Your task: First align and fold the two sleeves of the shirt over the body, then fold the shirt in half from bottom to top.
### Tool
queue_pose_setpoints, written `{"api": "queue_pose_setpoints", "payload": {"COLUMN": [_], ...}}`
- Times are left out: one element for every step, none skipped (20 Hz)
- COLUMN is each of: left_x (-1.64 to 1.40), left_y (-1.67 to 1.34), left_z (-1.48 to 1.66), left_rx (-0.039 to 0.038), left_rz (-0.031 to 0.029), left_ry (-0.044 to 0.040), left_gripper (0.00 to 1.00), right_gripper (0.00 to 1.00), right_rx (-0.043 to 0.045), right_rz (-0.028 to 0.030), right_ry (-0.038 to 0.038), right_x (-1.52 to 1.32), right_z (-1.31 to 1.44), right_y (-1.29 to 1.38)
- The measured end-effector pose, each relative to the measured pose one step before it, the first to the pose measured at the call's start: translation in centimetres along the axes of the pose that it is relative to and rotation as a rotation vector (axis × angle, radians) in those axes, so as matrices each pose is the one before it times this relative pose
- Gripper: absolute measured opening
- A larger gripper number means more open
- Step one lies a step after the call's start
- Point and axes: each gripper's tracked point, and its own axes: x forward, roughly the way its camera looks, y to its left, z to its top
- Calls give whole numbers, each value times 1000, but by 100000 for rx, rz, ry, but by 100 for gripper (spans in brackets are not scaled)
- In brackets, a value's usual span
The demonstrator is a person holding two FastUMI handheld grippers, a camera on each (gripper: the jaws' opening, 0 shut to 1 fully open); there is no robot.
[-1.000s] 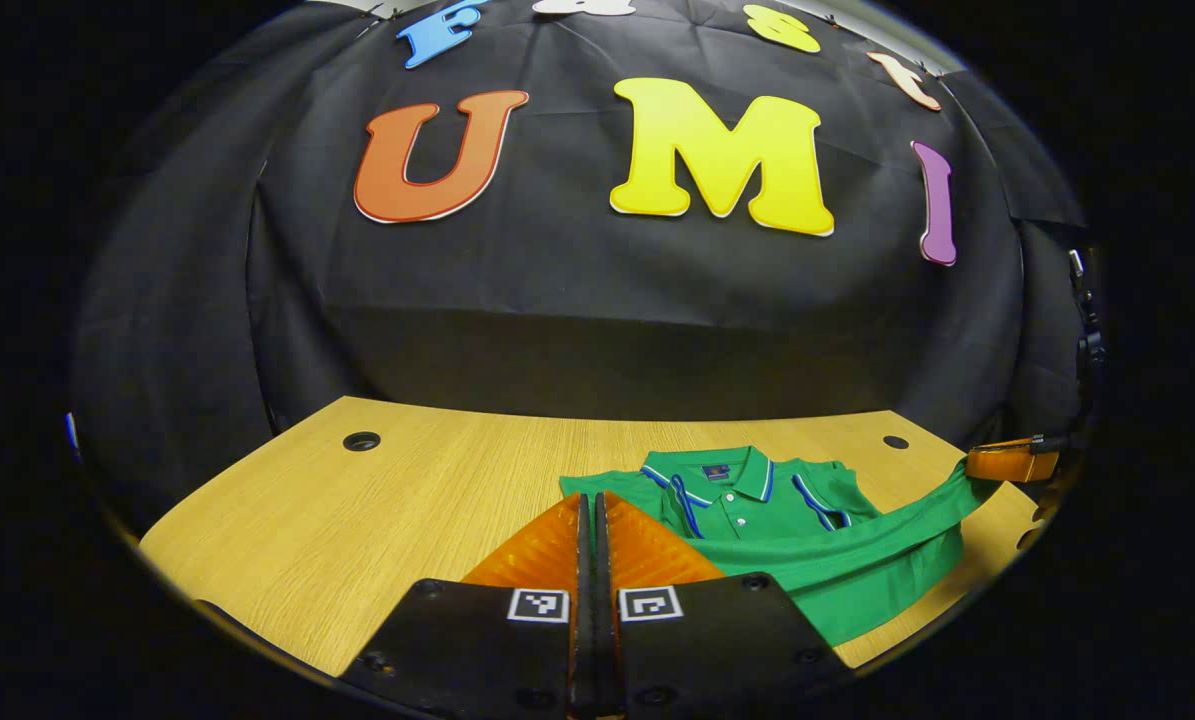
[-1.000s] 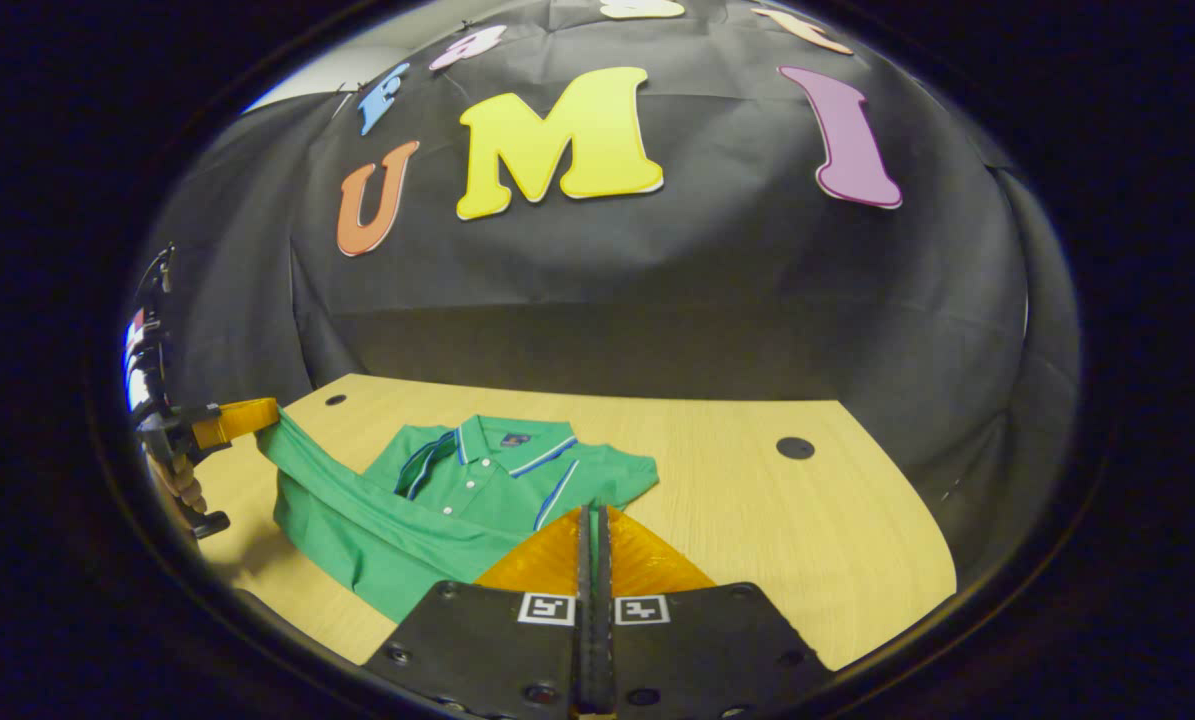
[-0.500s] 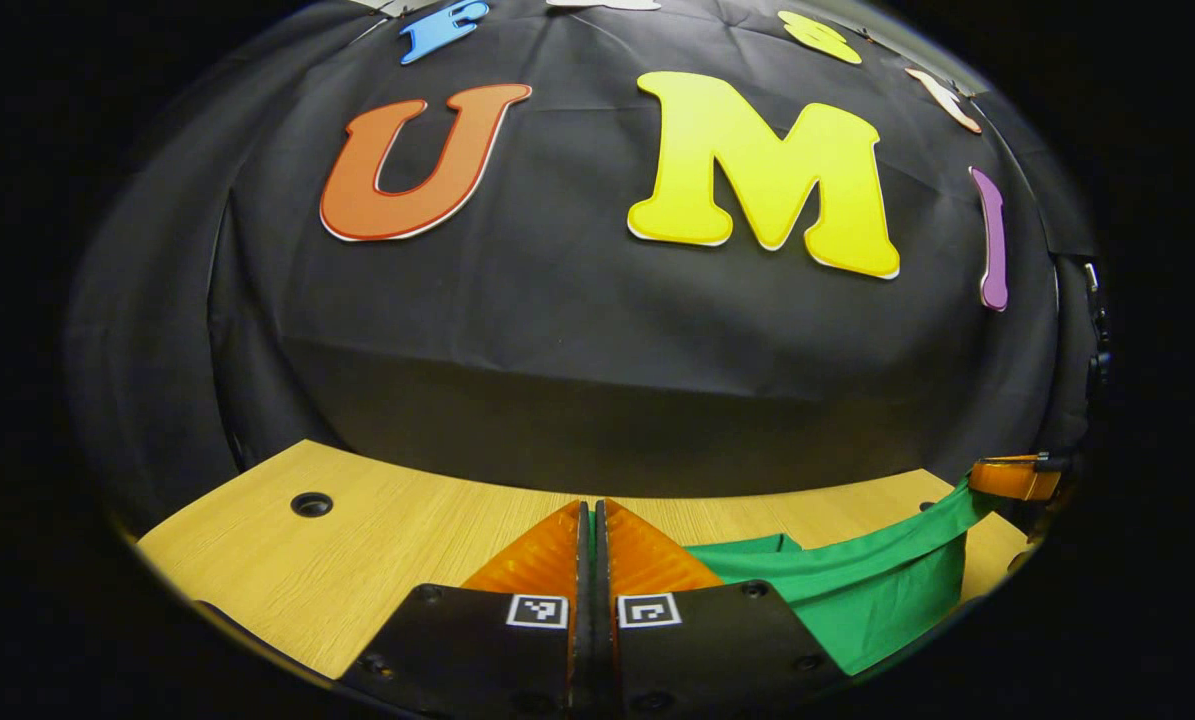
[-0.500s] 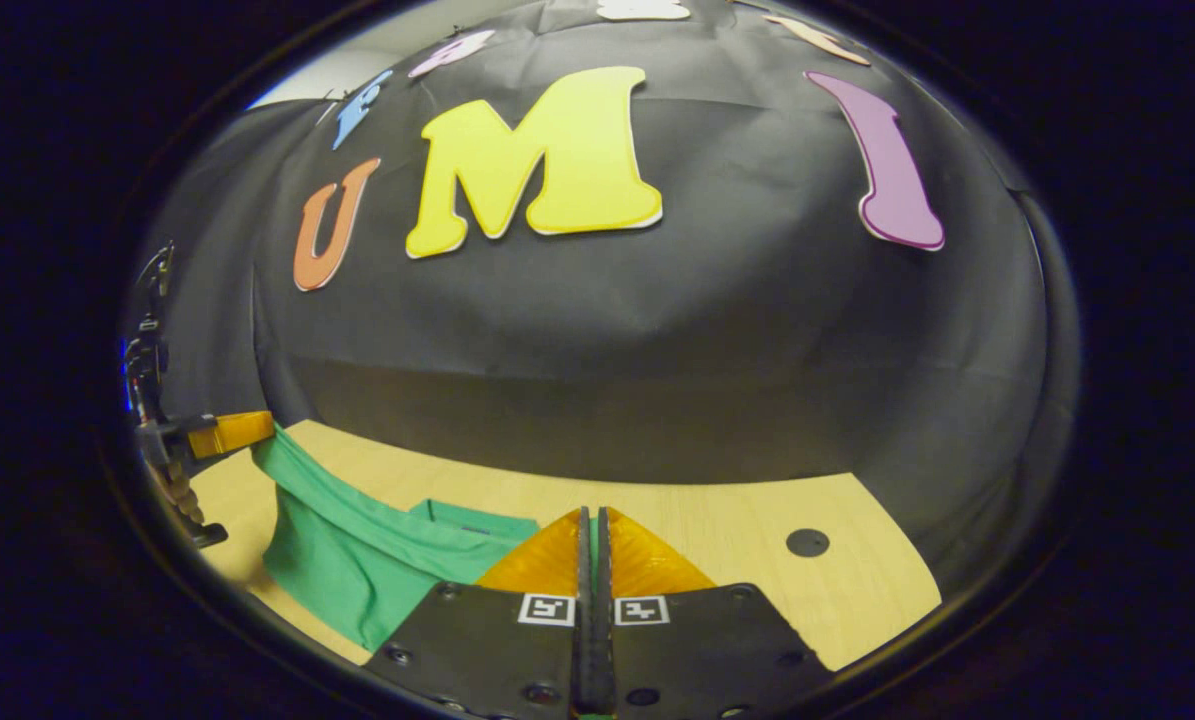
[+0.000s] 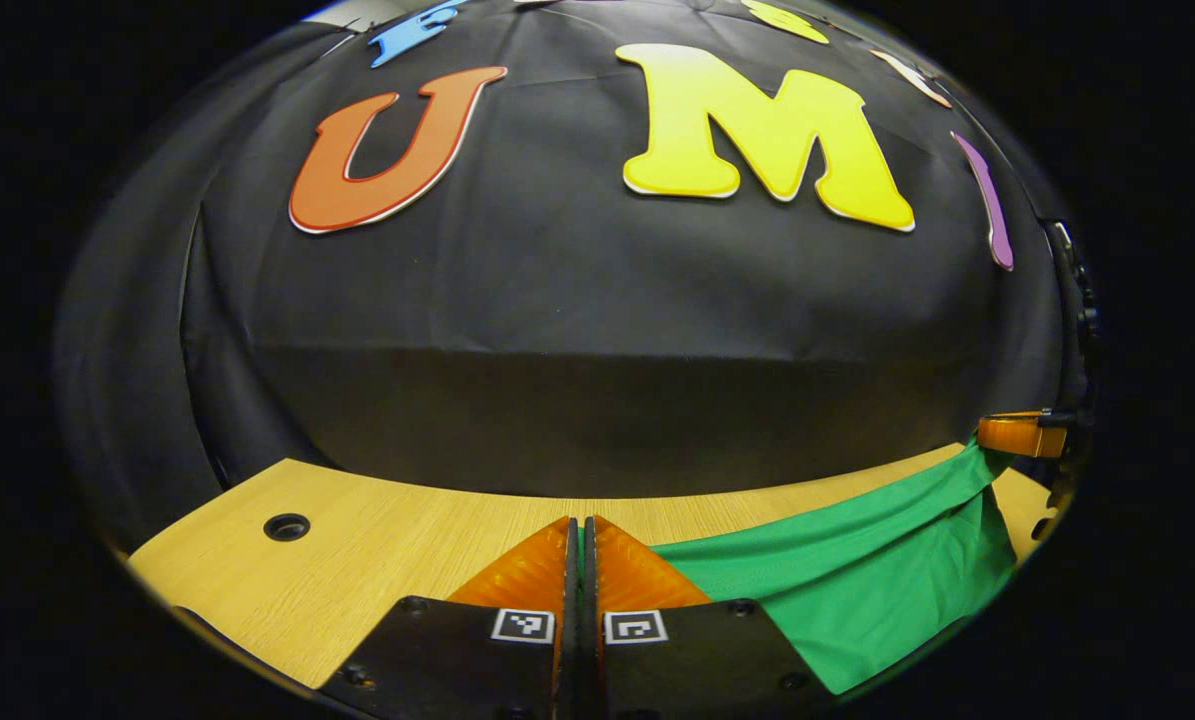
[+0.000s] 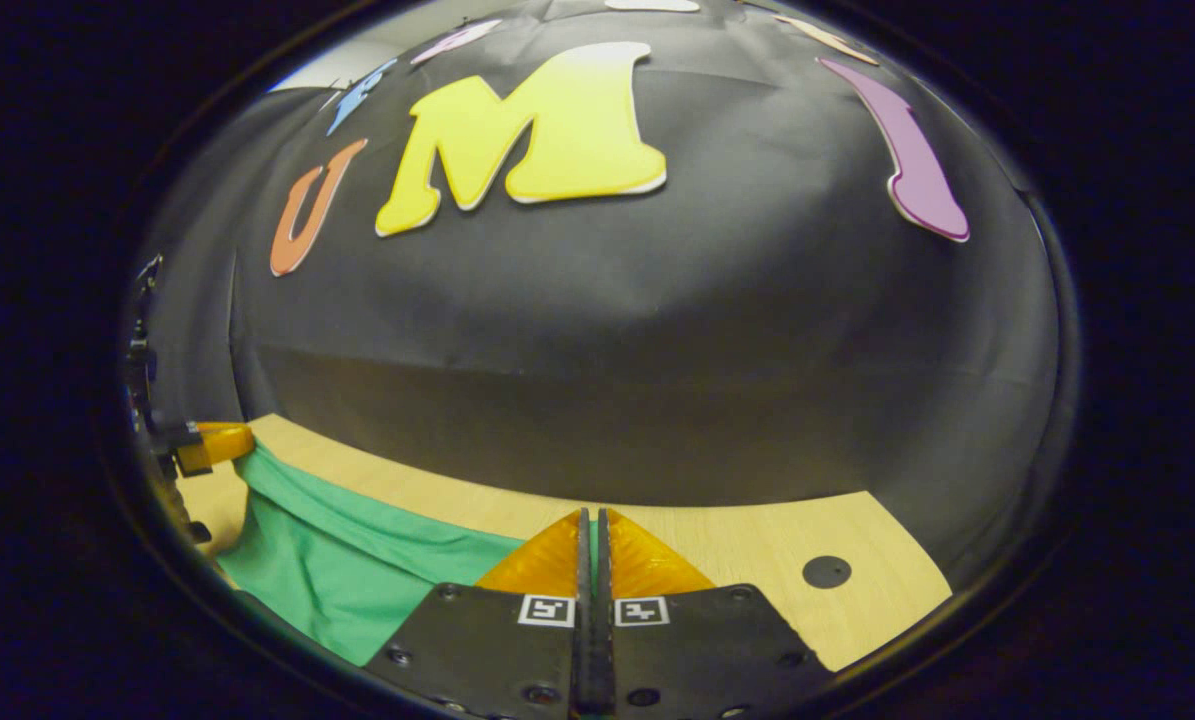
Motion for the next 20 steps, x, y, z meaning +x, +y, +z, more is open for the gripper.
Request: {"api": "queue_pose_setpoints", "payload": {"left_x": [461,334,143,87,123,57,-6,131,-22,34,12,5,116,60,-158,176,125,-65,-68,18], "left_y": [-242,243,456,-113,-431,-533,165,85,-19,-135,59,59,-15,90,112,237,-70,-265,46,205], "left_z": [-190,-118,-364,-855,-725,-697,-268,-150,-63,-153,-242,-203,-31,-90,130,-189,-87,-236,43,280], "left_rx": [944,-251,-1591,-2111,-1471,-649,193,-535,-926,-381,243,387,-95,-7,61,558,880,556,224,-399], "left_rz": [-594,1689,3593,525,-1585,-1583,559,-20,-387,-125,520,361,60,442,384,1422,-75,-748,547,1087], "left_ry": [-304,-435,-574,1606,1716,1855,475,48,-59,267,329,435,192,-20,-54,-293,516,568,9,-806], "left_gripper": [6,6,6,6,6,6,6,6,6,6,6,6,7,7,10,17,44,72,100,100], "right_gripper": [0,0,0,0,0,0,0,0,0,0,0,0,0,0,7,30,52,74,97,96], "right_rx": [-1894,-580,1289,1844,2158,1673,1005,811,280,-373,-869,-1162,-1003,-1064,-1136,-1297,-1137,-959,-1209,-374], "right_rz": [-558,-233,292,72,-577,-342,-893,-218,193,80,5,40,96,-190,-1028,-864,-1078,-2188,-1249,-438], "right_ry": [641,828,946,614,1205,1460,834,585,239,-51,-209,101,239,-417,140,-372,-574,-186,-56,147], "right_x": [319,302,263,350,273,165,230,123,6,-74,103,31,147,74,-16,8,211,-416,131,30], "right_z": [-561,-599,-489,-400,-612,-548,-165,-295,-175,-116,-88,-201,-142,-124,-232,95,76,168,-102,66], "right_y": [-44,87,152,-67,-271,-13,-101,-101,32,-158,-49,28,42,14,-96,-123,-60,-341,-202,33]}}
